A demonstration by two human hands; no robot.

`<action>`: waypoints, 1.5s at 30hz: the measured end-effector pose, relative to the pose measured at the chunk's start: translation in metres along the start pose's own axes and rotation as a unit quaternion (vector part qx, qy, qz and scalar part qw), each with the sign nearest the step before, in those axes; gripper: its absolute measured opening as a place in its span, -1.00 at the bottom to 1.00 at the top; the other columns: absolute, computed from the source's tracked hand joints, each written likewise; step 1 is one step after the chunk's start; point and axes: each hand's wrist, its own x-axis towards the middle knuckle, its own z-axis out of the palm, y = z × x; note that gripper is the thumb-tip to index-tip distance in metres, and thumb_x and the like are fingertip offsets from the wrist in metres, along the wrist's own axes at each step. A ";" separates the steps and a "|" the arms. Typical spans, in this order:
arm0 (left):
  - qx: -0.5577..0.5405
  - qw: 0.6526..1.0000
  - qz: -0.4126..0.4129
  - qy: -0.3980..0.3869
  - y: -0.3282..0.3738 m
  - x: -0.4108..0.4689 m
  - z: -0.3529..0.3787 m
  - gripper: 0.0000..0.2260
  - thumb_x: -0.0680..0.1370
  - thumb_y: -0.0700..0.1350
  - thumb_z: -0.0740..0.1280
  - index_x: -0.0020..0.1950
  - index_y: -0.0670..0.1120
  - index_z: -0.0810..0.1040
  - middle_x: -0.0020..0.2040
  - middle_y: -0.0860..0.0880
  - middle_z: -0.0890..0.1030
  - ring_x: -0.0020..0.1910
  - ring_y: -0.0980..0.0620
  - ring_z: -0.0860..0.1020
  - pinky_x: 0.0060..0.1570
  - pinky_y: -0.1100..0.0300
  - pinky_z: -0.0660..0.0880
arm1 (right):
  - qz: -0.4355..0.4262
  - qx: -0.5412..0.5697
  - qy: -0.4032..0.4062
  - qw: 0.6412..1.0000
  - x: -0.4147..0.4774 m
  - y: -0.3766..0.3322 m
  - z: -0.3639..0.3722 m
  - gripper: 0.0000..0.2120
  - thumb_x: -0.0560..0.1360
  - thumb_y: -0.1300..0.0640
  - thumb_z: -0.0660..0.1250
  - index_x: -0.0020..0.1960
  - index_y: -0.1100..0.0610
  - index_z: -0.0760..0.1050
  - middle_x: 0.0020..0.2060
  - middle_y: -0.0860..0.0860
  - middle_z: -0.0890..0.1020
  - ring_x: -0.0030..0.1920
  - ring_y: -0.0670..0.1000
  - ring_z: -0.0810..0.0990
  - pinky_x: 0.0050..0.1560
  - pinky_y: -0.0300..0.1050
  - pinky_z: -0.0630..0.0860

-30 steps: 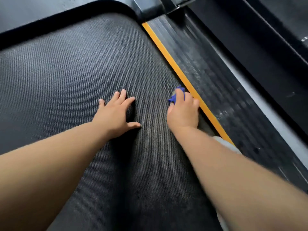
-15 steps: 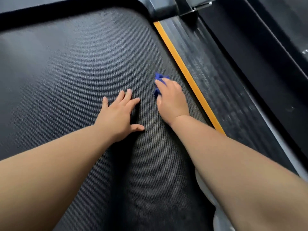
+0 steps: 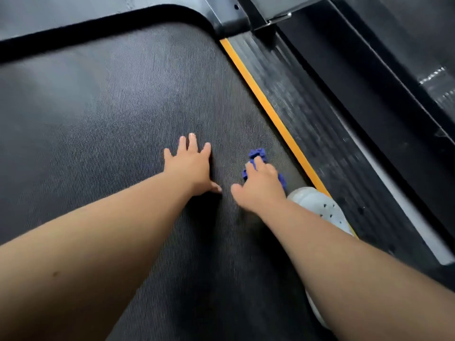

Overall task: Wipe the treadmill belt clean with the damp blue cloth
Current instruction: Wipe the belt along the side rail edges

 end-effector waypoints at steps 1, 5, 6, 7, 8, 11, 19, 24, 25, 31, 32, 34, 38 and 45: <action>-0.001 0.999 -0.009 -0.034 0.005 -0.006 -0.002 0.11 0.23 0.37 0.45 0.54 0.07 -0.14 0.55 -0.12 -0.22 0.52 -0.18 -0.19 0.34 -0.39 0.04 | -0.019 -0.025 -0.034 0.999 -0.008 0.000 0.000 -0.33 0.50 -0.03 0.21 0.51 0.16 0.06 0.52 0.05 -0.01 0.44 0.19 0.09 0.37 0.07 0.21; -0.007 0.996 -0.010 -0.086 0.007 -0.010 -0.006 0.18 0.19 0.23 0.57 0.54 0.12 -0.19 0.53 -0.08 -0.32 0.51 -0.19 -0.24 0.26 -0.47 0.14 | -0.058 -0.059 -0.068 0.994 -0.027 0.014 0.001 -0.41 0.52 0.16 0.25 0.50 0.06 0.13 0.48 0.04 0.12 0.35 0.18 0.28 0.19 0.07 0.42; -0.010 0.997 -0.008 -0.083 0.005 -0.009 -0.005 0.18 0.19 0.21 0.58 0.54 0.13 -0.18 0.53 -0.08 -0.32 0.51 -0.19 -0.24 0.25 -0.47 0.15 | -0.075 -0.063 -0.049 0.994 -0.025 0.019 -0.001 -0.47 0.52 0.13 0.28 0.45 0.05 0.23 0.40 0.03 0.23 0.28 0.16 0.34 0.13 0.04 0.44; -0.012 0.997 -0.007 -0.078 0.003 -0.009 -0.004 0.18 0.19 0.19 0.58 0.54 0.13 -0.18 0.53 -0.08 -0.32 0.51 -0.19 -0.24 0.25 -0.47 0.15 | -0.095 -0.065 -0.028 0.993 -0.020 0.023 -0.005 -0.53 0.51 0.10 0.30 0.39 0.04 0.31 0.32 0.03 0.32 0.21 0.15 0.37 0.10 0.01 0.45; -0.015 0.997 -0.006 -0.075 0.003 -0.008 -0.003 0.17 0.19 0.18 0.58 0.54 0.14 -0.17 0.53 -0.08 -0.31 0.51 -0.18 -0.24 0.25 -0.46 0.14 | -0.111 -0.064 -0.008 0.992 -0.013 0.027 -0.010 -0.58 0.50 0.09 0.30 0.35 0.05 0.36 0.26 0.04 0.36 0.17 0.14 0.39 0.09 -0.01 0.44; -0.017 0.997 -0.007 -0.074 0.003 -0.006 0.000 0.16 0.20 0.17 0.58 0.53 0.15 -0.17 0.53 -0.06 -0.31 0.51 -0.16 -0.25 0.26 -0.46 0.13 | -0.130 -0.064 0.116 0.983 0.028 0.044 -0.031 -0.55 0.47 0.21 0.25 0.35 0.07 0.36 0.24 0.11 0.38 0.16 0.20 0.38 0.16 0.02 0.44; 0.035 0.997 -0.023 -0.062 0.001 -0.001 0.006 0.17 0.15 0.25 0.56 0.53 0.18 -0.15 0.54 -0.06 -0.25 0.52 -0.15 -0.18 0.19 -0.45 0.24 | -0.336 -0.242 0.092 0.905 0.042 0.091 -0.040 -0.62 0.19 0.08 0.48 -0.04 0.17 0.52 -0.13 0.12 0.57 -0.16 0.13 0.55 -0.14 -0.12 0.46; 0.032 0.997 -0.029 -0.069 0.000 0.000 0.004 0.16 0.16 0.24 0.56 0.53 0.19 -0.14 0.54 -0.06 -0.24 0.52 -0.15 -0.18 0.15 -0.46 0.27 | -0.320 -0.192 0.077 0.925 0.057 0.091 -0.065 -0.61 0.34 0.09 0.35 0.13 0.12 0.37 0.05 0.10 0.52 0.09 0.17 0.45 0.00 0.03 0.42; 0.036 0.997 -0.028 -0.066 0.000 0.001 0.006 0.15 0.16 0.25 0.55 0.53 0.19 -0.14 0.54 -0.06 -0.24 0.52 -0.14 -0.18 0.15 -0.46 0.27 | -0.304 -0.212 0.122 0.921 0.071 0.080 -0.071 -0.62 0.36 0.07 0.34 0.14 0.11 0.38 0.06 0.09 0.54 0.12 0.17 0.43 0.03 0.04 0.39; 0.028 0.998 -0.038 -0.046 -0.001 0.000 0.009 0.13 0.17 0.26 0.54 0.53 0.22 -0.12 0.54 -0.01 -0.24 0.52 -0.08 -0.18 0.23 -0.42 0.26 | -0.319 -0.255 0.116 0.905 0.070 0.097 -0.061 -0.61 0.36 -0.11 0.34 0.06 0.11 0.42 0.04 0.10 0.55 0.11 0.17 0.44 0.05 0.00 0.35; 0.025 0.998 -0.040 -0.030 -0.002 -0.004 0.010 0.12 0.15 0.27 0.54 0.53 0.22 -0.09 0.54 -0.01 -0.23 0.52 -0.08 -0.16 0.25 -0.42 0.24 | -0.357 -0.266 0.104 0.890 0.057 0.108 -0.055 -0.62 0.34 -0.11 0.34 0.04 0.10 0.43 0.01 0.09 0.56 0.07 0.16 0.46 0.01 -0.02 0.35; 0.028 0.995 -0.084 0.038 0.000 -0.020 0.016 0.09 0.12 0.32 0.52 0.51 0.24 0.00 0.54 -0.02 -0.23 0.52 -0.12 -0.13 0.27 -0.41 0.21 | -0.407 -0.271 0.054 0.871 0.043 0.118 -0.052 -0.66 0.33 -0.06 0.36 0.04 0.06 0.43 -0.02 0.05 0.57 0.04 0.15 0.50 -0.05 -0.05 0.35; -0.121 0.957 -0.246 0.090 0.014 -0.054 0.047 -0.09 0.26 0.36 0.42 0.49 0.27 0.05 0.55 0.02 -0.15 0.51 -0.17 -0.09 0.24 -0.46 0.19 | -0.336 -0.165 0.073 0.924 0.072 0.103 -0.065 -0.63 0.36 0.09 0.35 0.14 0.06 0.38 0.06 0.09 0.52 0.07 0.20 0.51 0.00 0.01 0.44; -0.086 0.968 -0.226 0.071 0.003 -0.052 0.061 -0.14 0.31 0.44 0.25 0.51 0.21 0.01 0.54 -0.03 -0.05 0.47 -0.25 0.02 0.17 -0.38 0.36 | -0.345 -0.109 0.079 0.929 0.036 0.112 -0.017 -0.64 0.36 -0.02 0.35 0.06 0.16 0.46 0.01 0.14 0.50 0.06 0.19 0.44 0.09 0.00 0.39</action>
